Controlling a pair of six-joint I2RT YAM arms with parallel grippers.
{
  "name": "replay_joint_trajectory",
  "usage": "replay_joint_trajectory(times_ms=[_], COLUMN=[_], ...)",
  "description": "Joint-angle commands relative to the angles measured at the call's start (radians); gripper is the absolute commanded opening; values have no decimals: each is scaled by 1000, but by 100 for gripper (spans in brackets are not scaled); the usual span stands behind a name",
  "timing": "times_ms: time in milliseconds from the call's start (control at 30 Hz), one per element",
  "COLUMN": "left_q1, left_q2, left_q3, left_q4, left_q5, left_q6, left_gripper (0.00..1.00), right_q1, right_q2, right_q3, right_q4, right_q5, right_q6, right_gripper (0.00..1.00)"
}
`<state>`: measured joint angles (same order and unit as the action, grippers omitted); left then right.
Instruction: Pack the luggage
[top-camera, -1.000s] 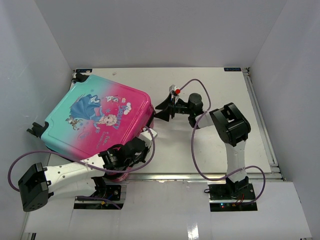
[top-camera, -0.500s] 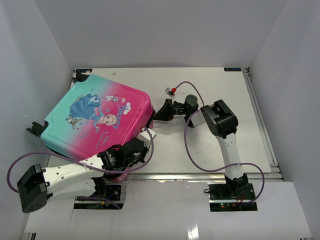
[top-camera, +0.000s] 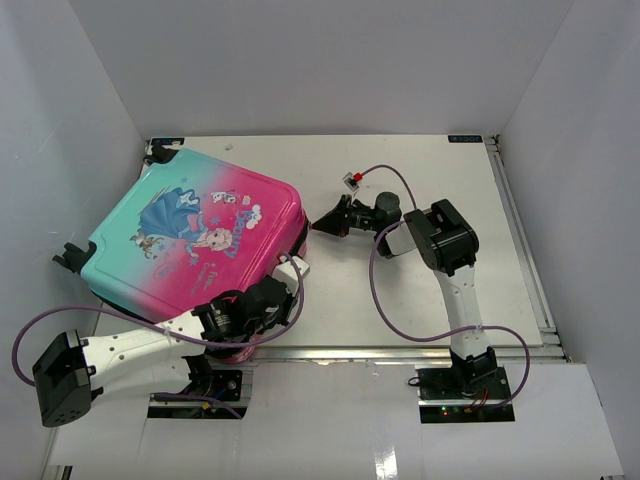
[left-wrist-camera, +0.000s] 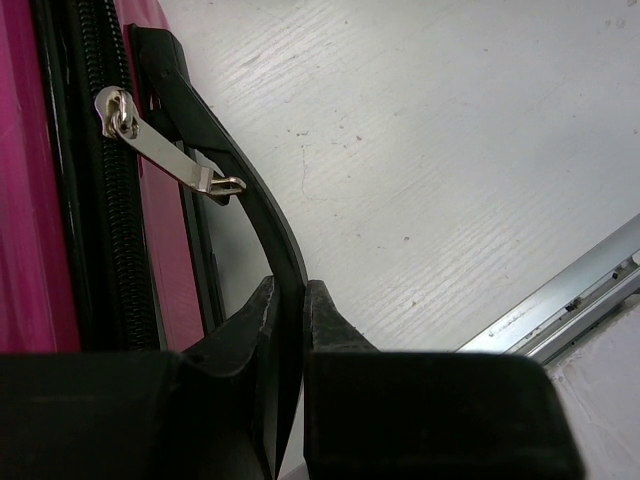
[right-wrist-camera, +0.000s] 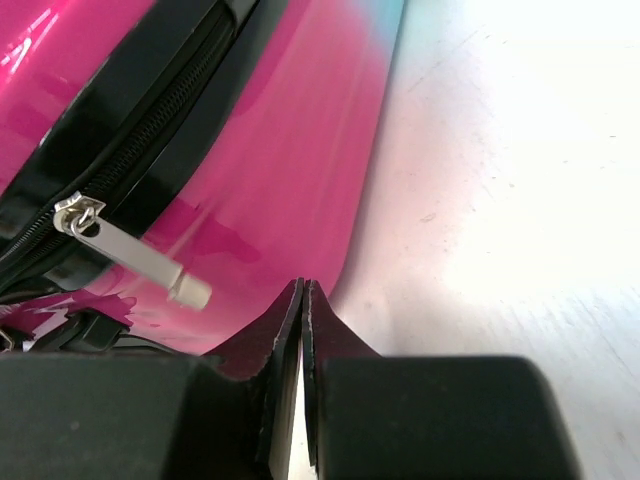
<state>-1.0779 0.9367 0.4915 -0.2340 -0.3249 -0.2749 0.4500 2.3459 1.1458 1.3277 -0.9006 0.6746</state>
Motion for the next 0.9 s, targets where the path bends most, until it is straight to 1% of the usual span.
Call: replay_joint_trajectory(times_ms=[0, 33, 100, 133, 167, 200, 300, 333, 367, 433, 500, 600, 733, 867], left_q1=[-54, -54, -55, -54, -55, -56, -54, -54, -54, -54, -54, -54, -54, -54], left_q2=[-103, -101, -94, -92, -91, -90, -81, -78, -75, -75, -86, -128, -218, -333], left_q3=[15, 17, 28, 33, 43, 54, 101, 122, 139, 155, 162, 173, 180, 171], left_q4=[74, 73, 57, 47, 27, -9, -132, -167, -199, -275, -314, -377, -396, -393], left_q5=[196, 190, 146, 128, 97, 61, -51, -90, -119, -147, -164, -175, -175, -176], left_q6=[-69, -69, -78, -93, -110, -130, -197, -219, -239, -292, -329, -376, -420, -426], left_gripper=[0, 0, 1, 4, 18, 27, 43, 50, 53, 56, 59, 62, 67, 67], right_q1=[-1, -2, 2, 4, 7, 15, 52, 68, 82, 124, 165, 211, 284, 353], right_q2=[-77, -86, -132, -169, -205, -239, -335, -374, -406, -449, -480, -511, -545, -541], right_q3=[-49, -63, -148, -211, -237, -283, -430, -461, -488, -528, -530, -520, -494, -434], right_q4=[398, 394, 393, 378, 362, 336, 278, 262, 243, 167, 122, 79, 15, -96], right_q5=[-5, -10, 27, 57, 90, 119, 190, 221, 247, 289, 322, 362, 435, 516], right_q6=[5, 16, -4, -18, -42, -63, -119, -153, -173, -225, -263, -277, -314, -362], right_gripper=[18, 26, 42, 46, 51, 55, 66, 68, 69, 69, 68, 65, 64, 64])
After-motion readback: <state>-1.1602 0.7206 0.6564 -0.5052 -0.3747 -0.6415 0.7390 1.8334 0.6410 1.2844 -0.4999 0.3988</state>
